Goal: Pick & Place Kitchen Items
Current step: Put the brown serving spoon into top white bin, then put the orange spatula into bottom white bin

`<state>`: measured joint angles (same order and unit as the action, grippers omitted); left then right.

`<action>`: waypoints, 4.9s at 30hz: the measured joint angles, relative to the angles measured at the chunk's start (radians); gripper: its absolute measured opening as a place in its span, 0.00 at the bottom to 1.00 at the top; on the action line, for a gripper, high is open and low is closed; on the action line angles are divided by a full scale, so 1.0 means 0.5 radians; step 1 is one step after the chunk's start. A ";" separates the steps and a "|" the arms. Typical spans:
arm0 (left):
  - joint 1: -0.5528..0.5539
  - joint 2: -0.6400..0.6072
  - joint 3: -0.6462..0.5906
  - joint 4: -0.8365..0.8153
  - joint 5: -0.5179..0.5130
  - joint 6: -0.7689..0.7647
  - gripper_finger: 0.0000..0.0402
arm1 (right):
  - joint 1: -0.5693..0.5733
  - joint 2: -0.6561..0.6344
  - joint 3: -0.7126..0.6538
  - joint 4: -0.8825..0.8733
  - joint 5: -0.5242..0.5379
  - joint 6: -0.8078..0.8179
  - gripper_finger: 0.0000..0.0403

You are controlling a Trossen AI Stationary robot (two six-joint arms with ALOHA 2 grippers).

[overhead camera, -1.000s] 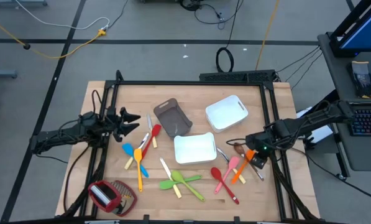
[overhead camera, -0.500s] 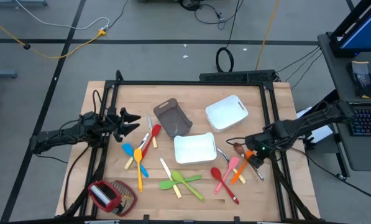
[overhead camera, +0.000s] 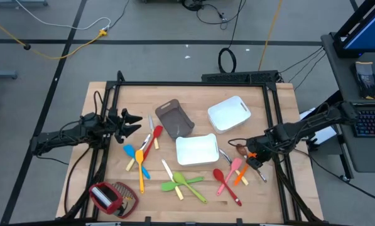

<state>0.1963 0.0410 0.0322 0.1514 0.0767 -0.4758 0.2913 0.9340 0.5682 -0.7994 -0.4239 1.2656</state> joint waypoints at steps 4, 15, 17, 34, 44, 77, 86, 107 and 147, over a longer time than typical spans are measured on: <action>0.000 0.000 0.000 -0.001 0.000 0.004 0.62 | 0.077 0.004 0.000 0.007 -0.001 0.072 0.47; 0.001 0.000 0.000 -0.008 0.000 0.051 0.62 | 0.353 0.150 0.000 0.099 0.067 0.324 0.46; 0.001 -0.001 0.000 -0.009 0.000 0.052 0.62 | 0.370 0.185 -0.002 0.095 0.074 0.332 0.46; 0.001 0.000 0.000 -0.013 0.000 0.051 0.62 | 0.382 0.522 -0.002 0.158 0.117 0.326 0.45; 0.001 0.000 0.000 0.000 0.002 0.000 0.62 | 0.382 0.539 -0.002 0.193 0.107 0.369 0.16; 0.001 0.000 0.000 0.126 -0.231 -0.014 0.62 | 0.043 0.281 0.868 -1.085 1.553 -0.422 0.09; 0.001 0.000 0.000 0.120 -0.458 -0.132 0.62 | -0.571 0.357 0.990 -1.313 2.073 -1.857 0.09; 0.001 0.000 0.000 0.107 -0.629 -0.038 0.62 | -1.360 0.937 1.002 -0.233 2.666 -4.699 0.11; 0.001 0.001 0.000 0.090 -0.629 0.178 0.62 | -1.222 1.212 1.000 0.070 2.370 -4.955 0.16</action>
<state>0.1969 0.0414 0.0322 0.1963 -0.2379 -0.3869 -0.3199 1.5398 1.0683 -0.7643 0.7612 -1.2116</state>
